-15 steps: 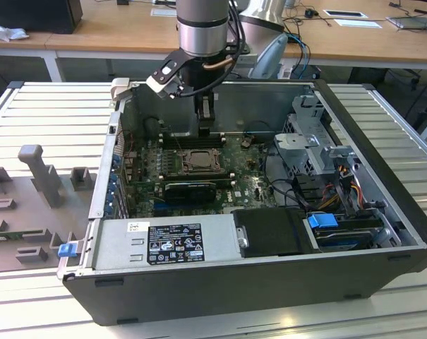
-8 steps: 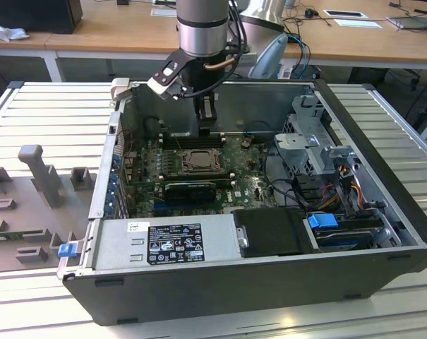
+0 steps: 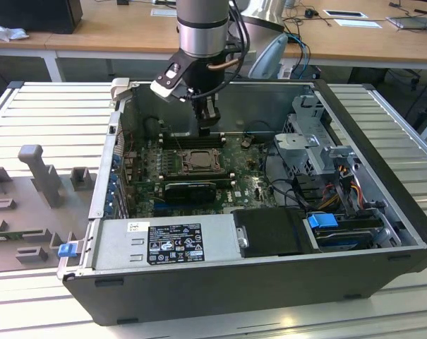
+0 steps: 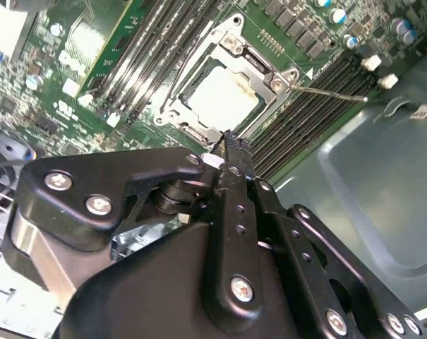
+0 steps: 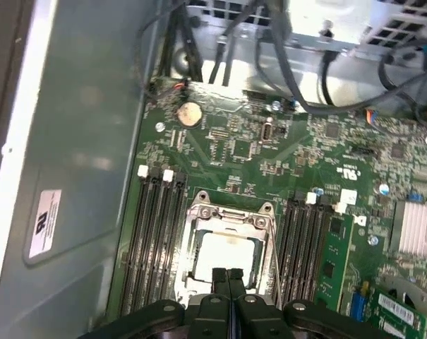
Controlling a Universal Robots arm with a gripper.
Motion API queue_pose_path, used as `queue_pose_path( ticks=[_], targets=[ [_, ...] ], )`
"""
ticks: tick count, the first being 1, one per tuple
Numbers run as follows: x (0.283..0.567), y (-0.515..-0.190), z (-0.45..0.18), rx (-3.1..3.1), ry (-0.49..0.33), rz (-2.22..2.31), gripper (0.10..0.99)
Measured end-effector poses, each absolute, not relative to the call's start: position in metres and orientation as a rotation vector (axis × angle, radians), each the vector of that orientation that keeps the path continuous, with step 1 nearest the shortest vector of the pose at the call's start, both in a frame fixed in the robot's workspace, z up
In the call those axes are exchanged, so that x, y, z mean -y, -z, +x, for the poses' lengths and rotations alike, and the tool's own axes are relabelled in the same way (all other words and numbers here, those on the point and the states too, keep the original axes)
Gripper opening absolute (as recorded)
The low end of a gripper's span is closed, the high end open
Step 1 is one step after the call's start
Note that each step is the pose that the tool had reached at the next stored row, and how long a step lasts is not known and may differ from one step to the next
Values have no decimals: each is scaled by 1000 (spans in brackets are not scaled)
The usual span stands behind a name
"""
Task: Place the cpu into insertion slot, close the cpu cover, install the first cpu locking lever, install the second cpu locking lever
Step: 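Install the first cpu locking lever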
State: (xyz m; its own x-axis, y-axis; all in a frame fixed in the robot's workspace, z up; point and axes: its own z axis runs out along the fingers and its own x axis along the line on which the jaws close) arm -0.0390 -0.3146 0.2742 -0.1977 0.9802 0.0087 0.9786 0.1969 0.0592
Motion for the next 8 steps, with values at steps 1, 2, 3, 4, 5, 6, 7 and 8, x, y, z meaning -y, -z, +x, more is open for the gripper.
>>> queue_pose_path(
  ticks=[1,2,3,4,5,6,7,8],
  targets=[
    [315,-274,-39,-2445,-81,1923,106],
    [315,-274,-39,-2476,-82,1885,106],
    [315,-274,-39,-2492,-82,1865,106],
    [315,-274,-39,-2516,-83,1832,106],
    [315,-274,-39,-2530,-83,1814,106],
    [315,-274,-39,-2539,-83,1802,106],
    [315,-274,-39,-2549,-83,1787,106],
    [315,-274,-39,-2557,-84,1778,106]
  ],
)
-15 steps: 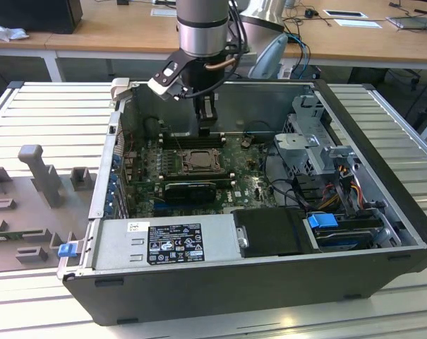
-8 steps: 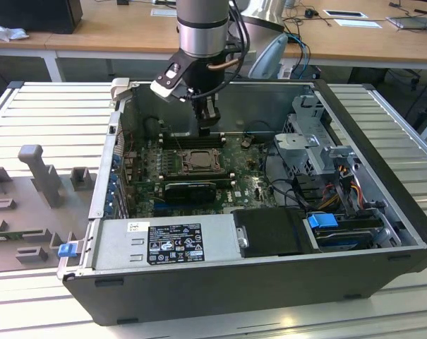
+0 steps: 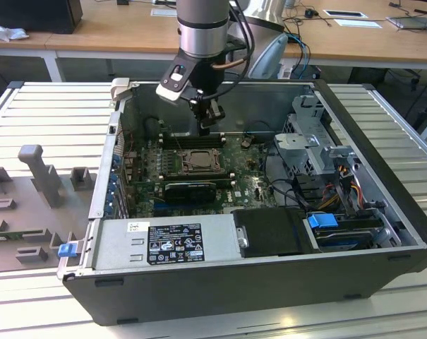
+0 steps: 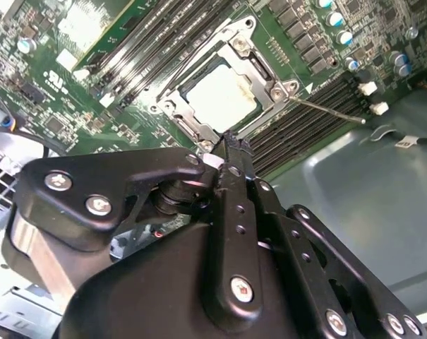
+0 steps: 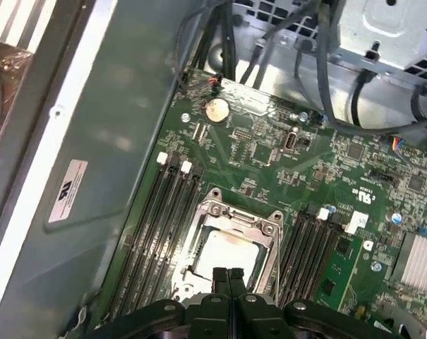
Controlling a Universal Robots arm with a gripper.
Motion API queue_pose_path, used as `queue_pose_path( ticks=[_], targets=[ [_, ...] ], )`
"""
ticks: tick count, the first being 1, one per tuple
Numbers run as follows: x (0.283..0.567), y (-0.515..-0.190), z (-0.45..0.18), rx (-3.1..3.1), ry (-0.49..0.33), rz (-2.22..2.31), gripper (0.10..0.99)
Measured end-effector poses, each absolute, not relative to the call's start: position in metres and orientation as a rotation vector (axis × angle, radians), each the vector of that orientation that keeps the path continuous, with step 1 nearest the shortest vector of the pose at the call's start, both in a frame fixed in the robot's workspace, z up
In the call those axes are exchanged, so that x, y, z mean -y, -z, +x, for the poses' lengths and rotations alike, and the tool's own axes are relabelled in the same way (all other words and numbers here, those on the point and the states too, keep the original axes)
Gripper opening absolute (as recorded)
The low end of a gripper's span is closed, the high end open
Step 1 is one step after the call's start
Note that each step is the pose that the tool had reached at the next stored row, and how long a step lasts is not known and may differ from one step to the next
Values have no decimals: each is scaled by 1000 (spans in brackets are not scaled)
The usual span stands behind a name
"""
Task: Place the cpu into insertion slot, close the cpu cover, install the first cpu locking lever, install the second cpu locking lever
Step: 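Install the first cpu locking lever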
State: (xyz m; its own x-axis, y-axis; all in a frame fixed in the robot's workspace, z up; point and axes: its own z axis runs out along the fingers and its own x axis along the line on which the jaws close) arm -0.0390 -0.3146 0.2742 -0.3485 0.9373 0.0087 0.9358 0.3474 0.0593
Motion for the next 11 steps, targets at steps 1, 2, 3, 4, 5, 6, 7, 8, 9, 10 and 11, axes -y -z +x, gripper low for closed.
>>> queue_pose_path(
  ticks=[1,2,3,4,5,6,7,8,9,10,11],
  targets=[
    [315,-274,-39,-2565,-84,1765,106],
    [315,-274,-39,-2572,-84,1756,106],
    [315,-274,-39,-2579,-84,1746,106],
    [315,-274,-39,-2584,-84,1739,106],
    [315,-274,-39,-2591,-84,1729,106],
    [315,-274,-39,-2595,-84,1723,106],
    [315,-274,-39,-2603,-85,1711,106],
    [315,-274,-39,-2613,-85,1696,106],
    [315,-274,-39,-2621,-85,1685,106],
    [315,-274,-39,-2624,-85,1680,106],
    [315,-274,-39,-2628,-85,1673,106]
  ],
)
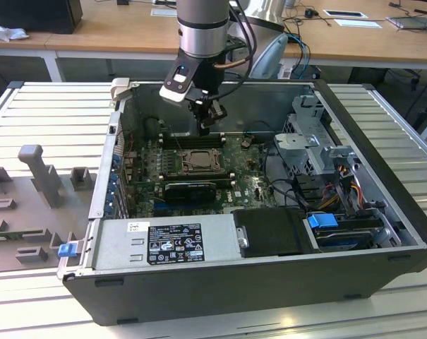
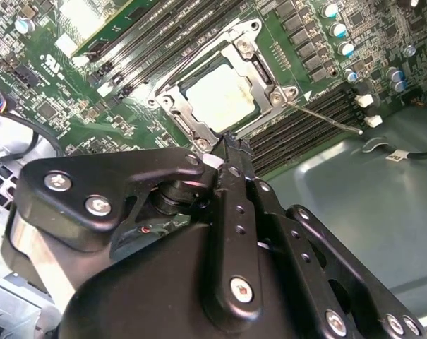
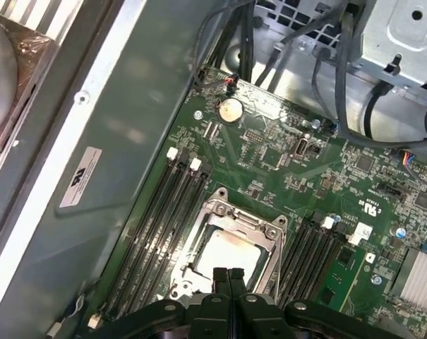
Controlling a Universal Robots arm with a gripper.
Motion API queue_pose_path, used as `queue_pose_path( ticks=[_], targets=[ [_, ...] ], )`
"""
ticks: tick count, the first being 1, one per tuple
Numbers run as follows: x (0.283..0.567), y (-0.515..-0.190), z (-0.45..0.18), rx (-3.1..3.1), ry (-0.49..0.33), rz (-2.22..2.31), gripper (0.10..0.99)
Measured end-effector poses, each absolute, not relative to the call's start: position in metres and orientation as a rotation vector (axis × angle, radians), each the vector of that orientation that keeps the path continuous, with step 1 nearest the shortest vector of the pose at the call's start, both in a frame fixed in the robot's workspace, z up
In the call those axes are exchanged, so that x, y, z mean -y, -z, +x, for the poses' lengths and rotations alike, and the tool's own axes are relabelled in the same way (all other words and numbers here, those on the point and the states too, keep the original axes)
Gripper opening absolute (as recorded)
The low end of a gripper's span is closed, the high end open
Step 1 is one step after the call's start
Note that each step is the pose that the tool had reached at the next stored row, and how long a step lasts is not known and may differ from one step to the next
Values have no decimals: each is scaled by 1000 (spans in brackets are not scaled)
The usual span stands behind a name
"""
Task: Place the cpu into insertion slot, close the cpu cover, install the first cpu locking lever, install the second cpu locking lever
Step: 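Install the first cpu locking lever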
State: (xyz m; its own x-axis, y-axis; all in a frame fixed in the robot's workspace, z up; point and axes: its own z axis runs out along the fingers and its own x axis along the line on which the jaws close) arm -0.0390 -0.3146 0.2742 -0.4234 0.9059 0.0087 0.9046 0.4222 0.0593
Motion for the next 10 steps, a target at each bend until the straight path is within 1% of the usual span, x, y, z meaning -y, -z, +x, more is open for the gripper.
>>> queue_pose_path(
  ticks=[10],
  targets=[
    [315,-274,-39,-2676,-86,1600,106]
  ],
)
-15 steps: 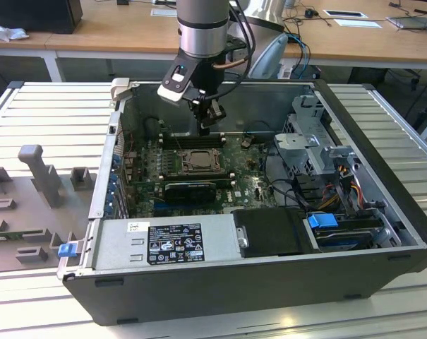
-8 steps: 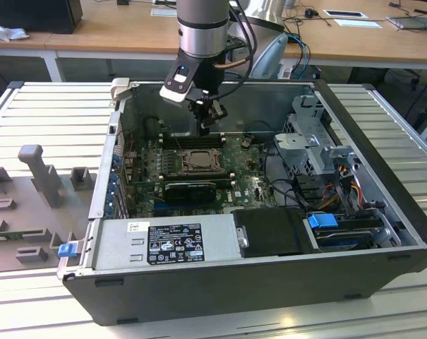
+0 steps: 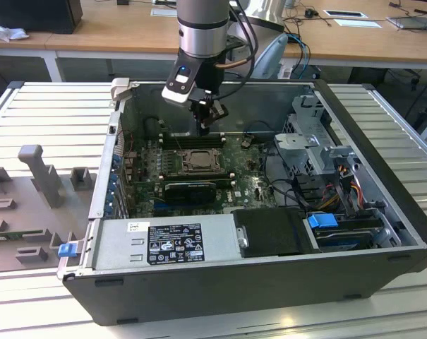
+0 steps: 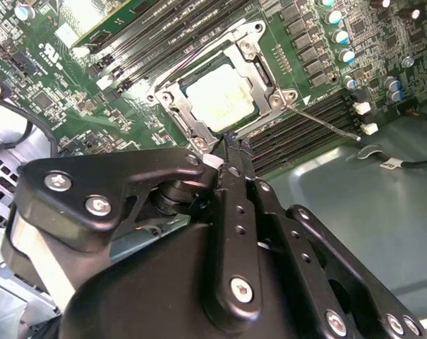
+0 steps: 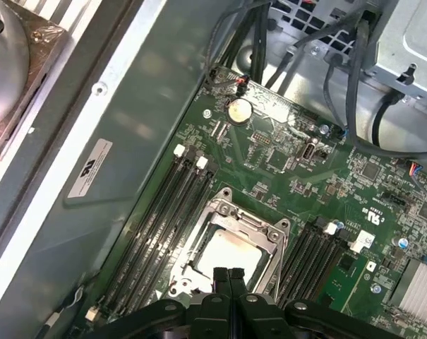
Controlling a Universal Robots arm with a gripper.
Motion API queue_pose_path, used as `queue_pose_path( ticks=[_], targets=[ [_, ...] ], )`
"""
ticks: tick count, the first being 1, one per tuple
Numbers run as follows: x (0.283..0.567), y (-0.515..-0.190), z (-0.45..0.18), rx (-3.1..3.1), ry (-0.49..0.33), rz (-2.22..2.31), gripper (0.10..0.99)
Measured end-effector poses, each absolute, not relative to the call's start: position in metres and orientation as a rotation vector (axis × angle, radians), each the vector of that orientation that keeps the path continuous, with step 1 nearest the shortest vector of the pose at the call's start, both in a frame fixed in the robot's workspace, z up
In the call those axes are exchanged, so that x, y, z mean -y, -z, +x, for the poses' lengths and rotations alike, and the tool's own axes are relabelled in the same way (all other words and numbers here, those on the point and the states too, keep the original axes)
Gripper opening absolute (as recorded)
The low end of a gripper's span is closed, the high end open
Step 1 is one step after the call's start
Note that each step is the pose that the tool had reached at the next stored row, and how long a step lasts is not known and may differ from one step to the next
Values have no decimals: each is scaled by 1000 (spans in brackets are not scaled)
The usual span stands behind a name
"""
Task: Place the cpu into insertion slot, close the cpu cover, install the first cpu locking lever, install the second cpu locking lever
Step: 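Install the first cpu locking lever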
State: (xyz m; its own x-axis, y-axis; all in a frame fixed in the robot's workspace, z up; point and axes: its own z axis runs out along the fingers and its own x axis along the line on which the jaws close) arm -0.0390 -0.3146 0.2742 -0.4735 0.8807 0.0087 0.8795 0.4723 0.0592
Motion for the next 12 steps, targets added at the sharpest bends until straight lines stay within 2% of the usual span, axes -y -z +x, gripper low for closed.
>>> queue_pose_path(
  ticks=[12],
  targets=[
    [315,-274,-39,-2735,-88,1500,106]
  ],
)
